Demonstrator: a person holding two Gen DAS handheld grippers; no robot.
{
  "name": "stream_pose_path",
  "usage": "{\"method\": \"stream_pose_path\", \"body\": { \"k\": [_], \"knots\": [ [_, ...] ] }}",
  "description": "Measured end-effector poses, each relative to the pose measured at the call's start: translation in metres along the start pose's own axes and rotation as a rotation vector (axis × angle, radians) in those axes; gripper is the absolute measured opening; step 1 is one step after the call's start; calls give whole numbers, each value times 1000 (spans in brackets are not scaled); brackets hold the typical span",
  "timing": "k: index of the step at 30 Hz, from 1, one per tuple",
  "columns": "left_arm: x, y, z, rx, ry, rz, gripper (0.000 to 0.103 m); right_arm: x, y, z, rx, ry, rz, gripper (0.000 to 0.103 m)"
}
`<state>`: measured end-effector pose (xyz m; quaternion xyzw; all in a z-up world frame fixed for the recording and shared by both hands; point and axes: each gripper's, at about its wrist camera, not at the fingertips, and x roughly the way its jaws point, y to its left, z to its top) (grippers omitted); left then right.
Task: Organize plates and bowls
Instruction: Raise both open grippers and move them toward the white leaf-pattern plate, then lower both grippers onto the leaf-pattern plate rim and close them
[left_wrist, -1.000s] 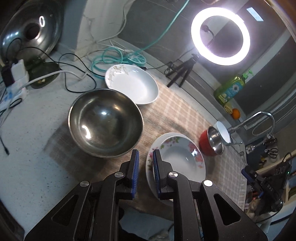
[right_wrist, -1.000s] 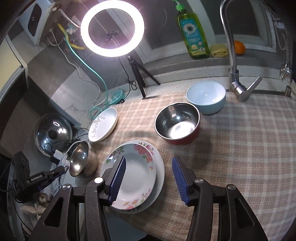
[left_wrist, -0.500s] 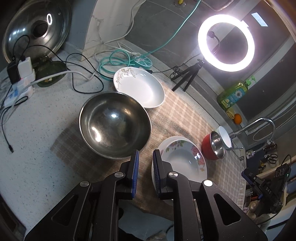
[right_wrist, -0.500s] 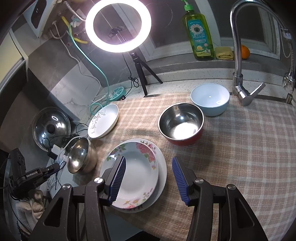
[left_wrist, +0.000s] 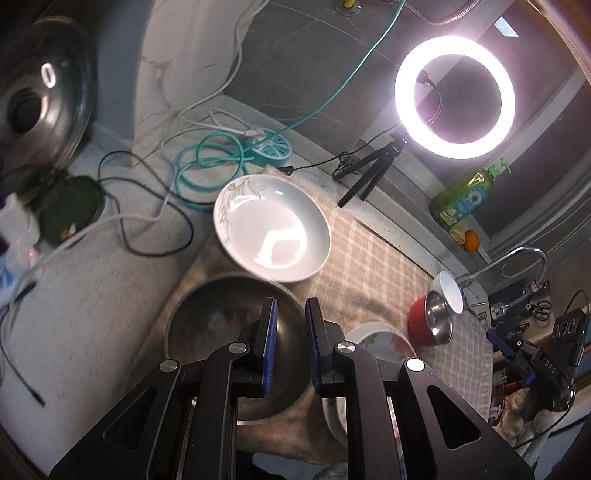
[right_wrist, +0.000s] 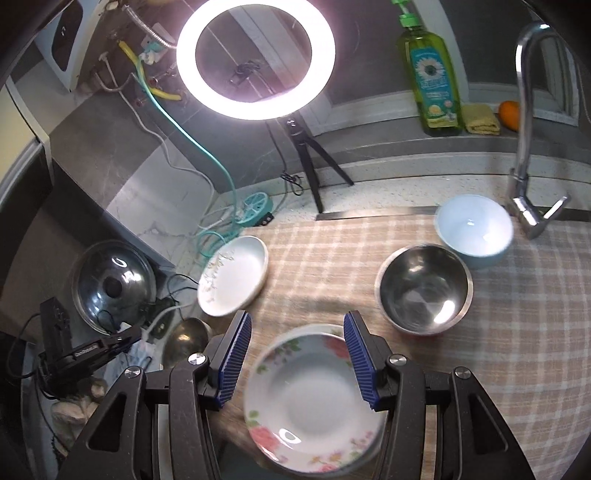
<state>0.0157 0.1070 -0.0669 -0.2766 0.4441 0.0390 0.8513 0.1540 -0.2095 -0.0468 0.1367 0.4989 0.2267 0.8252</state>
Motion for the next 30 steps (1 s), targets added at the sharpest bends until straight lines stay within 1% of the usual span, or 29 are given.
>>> {"method": "stream_pose_path", "body": {
  "k": [2,5,7,9,13,21,26,30],
  "knots": [
    [8,0,16,25,19,-24,14,8,11,10,-4,2,17,48],
    [21,2,37,57,44,-29,14,24,24,24,-2,26,45,48],
    [32,8,50,59,72,-29,14,35,30,32,8,48,61,48],
    [42,13,61,63,98,-40,14,47,38,40,3,65,62,48],
    [63,31,82,55,148,-36,14,73,54,54,-22,97,43,47],
    [97,64,104,10,244,-40,14,137,57,66,65,222,57,39],
    [112,76,112,3,263,-21,14,176,59,71,88,285,37,35],
    [121,78,118,20,271,-14,14,200,59,78,82,316,10,32]
  ]
}}
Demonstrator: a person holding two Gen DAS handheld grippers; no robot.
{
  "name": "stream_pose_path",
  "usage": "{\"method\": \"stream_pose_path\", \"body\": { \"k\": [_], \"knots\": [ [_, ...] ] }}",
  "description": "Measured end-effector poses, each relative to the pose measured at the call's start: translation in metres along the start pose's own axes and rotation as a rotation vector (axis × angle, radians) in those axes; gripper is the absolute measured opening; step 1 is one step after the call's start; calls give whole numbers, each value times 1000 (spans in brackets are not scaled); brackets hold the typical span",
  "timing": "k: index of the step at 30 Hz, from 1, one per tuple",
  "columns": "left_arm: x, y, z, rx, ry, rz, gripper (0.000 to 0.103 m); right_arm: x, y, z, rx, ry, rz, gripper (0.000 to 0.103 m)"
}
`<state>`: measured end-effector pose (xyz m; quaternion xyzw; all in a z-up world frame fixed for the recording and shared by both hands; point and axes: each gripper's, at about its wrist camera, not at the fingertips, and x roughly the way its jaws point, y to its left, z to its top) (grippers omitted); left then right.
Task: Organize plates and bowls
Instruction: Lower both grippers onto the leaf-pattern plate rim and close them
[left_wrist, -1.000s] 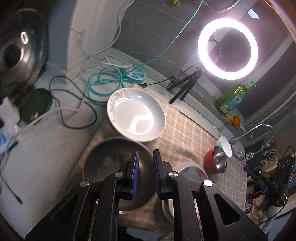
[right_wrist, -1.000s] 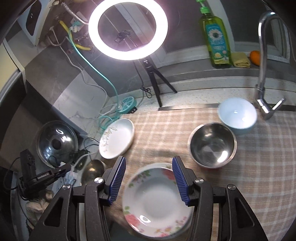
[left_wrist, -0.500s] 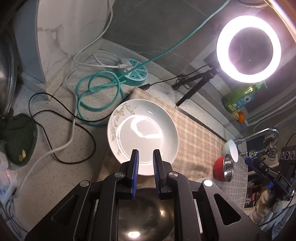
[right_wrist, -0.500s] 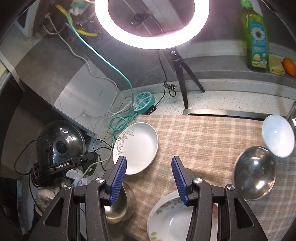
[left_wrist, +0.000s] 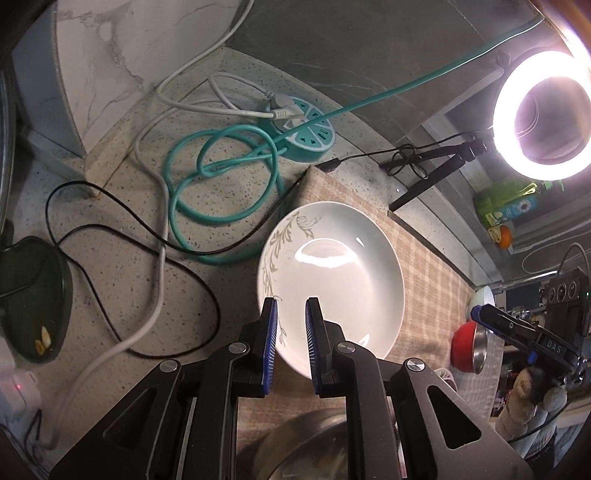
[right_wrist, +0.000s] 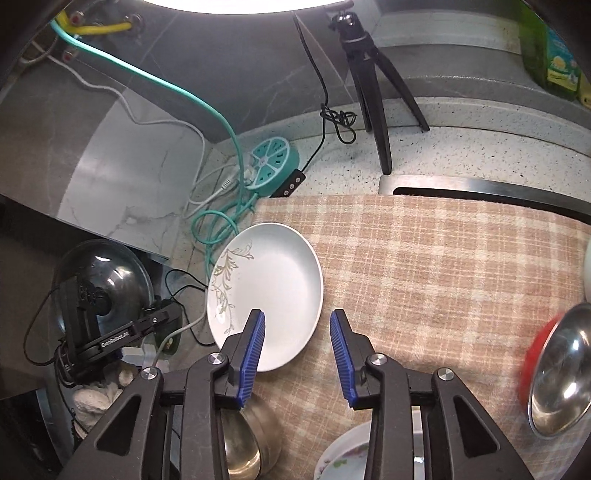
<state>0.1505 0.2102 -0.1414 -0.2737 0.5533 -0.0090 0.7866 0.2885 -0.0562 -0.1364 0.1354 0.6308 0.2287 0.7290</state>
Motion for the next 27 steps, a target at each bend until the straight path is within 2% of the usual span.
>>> {"method": "stream_pose_path", "body": {
  "k": [10,27],
  "knots": [
    [29,6,14,20,35,30,14,47,-10,18,25,77,-47,21],
    [45,22,19,-3,67,35,14,88,-14,31,35,131,-66,17]
  ]
}}
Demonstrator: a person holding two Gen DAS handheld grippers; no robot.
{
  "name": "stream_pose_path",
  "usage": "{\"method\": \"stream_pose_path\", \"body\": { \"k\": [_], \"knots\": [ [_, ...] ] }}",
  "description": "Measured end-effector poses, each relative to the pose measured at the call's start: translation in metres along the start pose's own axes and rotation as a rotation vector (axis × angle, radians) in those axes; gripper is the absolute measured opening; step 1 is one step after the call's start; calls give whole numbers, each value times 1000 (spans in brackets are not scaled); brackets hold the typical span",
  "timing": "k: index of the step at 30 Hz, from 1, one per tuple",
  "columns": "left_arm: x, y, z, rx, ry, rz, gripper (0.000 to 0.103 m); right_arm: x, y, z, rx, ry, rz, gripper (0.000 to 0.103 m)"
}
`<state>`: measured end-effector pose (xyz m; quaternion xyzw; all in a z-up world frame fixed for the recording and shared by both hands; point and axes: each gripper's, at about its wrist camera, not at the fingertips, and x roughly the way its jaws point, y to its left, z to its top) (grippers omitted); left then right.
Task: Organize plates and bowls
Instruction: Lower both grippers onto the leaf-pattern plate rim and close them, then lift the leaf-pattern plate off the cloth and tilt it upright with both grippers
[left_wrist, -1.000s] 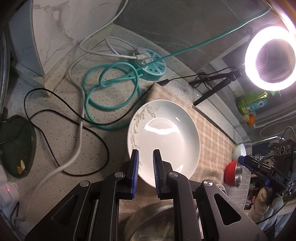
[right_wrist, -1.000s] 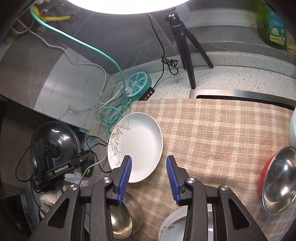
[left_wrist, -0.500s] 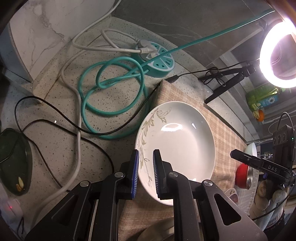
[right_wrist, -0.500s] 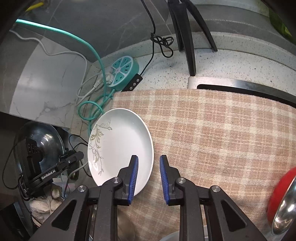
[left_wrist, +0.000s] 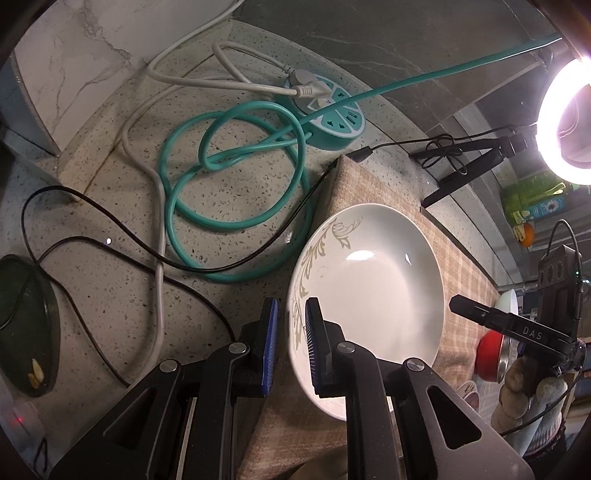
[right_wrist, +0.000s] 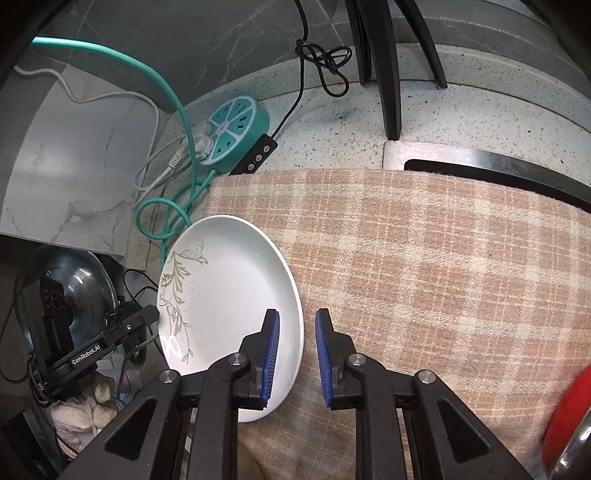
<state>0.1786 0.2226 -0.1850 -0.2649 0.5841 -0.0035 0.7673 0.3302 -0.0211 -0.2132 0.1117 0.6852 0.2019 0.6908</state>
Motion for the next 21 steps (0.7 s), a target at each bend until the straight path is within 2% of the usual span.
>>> {"method": "stream_pose_path", "body": {
  "k": [7,21],
  "knots": [
    [4,-2,-1,11,6,1,12,11,5,1,-13,15,-12,10],
    [9,-4,0,27,8,10,9,17,0,3,-9,22,-13,4]
  ]
}}
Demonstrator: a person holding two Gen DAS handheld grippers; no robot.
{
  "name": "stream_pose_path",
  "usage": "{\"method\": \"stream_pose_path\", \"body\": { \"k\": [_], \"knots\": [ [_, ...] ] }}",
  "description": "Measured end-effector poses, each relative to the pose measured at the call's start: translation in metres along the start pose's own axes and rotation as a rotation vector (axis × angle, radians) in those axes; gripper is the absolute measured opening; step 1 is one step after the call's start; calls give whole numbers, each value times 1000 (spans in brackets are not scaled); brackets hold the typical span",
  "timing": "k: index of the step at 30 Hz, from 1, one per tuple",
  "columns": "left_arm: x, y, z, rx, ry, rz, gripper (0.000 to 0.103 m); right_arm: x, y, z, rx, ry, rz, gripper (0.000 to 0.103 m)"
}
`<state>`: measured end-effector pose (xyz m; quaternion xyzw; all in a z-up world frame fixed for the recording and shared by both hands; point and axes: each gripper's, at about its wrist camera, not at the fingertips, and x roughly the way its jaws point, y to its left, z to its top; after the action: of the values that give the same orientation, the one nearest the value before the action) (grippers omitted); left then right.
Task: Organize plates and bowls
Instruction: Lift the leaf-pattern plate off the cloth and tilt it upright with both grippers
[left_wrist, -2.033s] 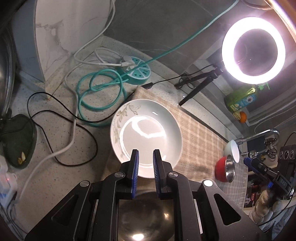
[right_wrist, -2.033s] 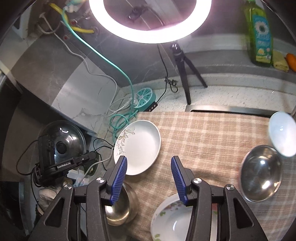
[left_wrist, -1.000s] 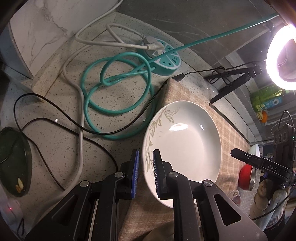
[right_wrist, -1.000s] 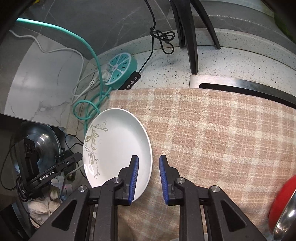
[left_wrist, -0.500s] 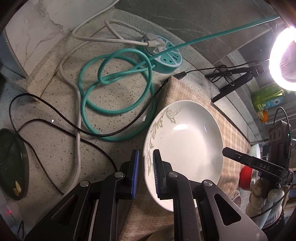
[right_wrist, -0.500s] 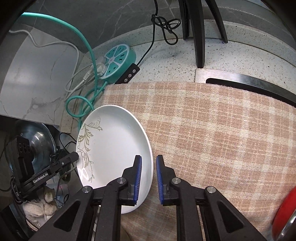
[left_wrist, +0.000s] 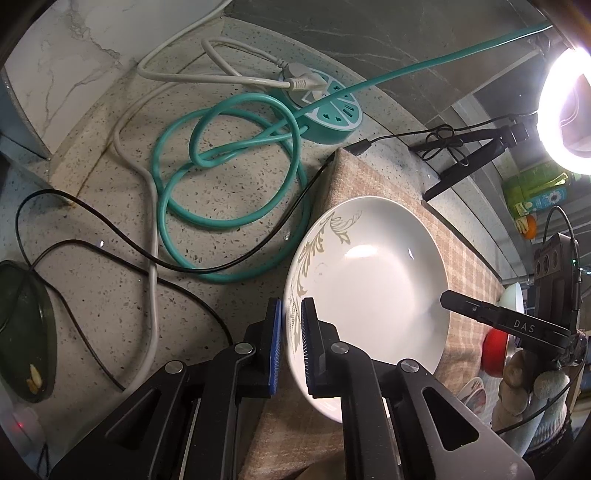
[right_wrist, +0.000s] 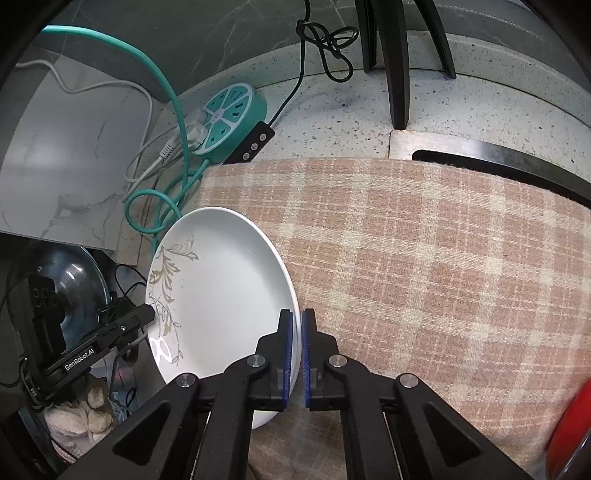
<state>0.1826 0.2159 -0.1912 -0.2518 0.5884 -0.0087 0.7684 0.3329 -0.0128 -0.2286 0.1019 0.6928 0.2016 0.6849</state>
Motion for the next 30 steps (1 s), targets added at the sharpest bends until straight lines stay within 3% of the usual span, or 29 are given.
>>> {"method": "stream_pose_path", "body": {
  "k": [18,30],
  "knots": [
    [-1,-7,1,4,-16,4,9,1,-4,-1,20,-5,-6,4],
    [-10,-24,2,19,-36,-11,9,-27,-11,-3,40,-45,15,4]
  ]
}}
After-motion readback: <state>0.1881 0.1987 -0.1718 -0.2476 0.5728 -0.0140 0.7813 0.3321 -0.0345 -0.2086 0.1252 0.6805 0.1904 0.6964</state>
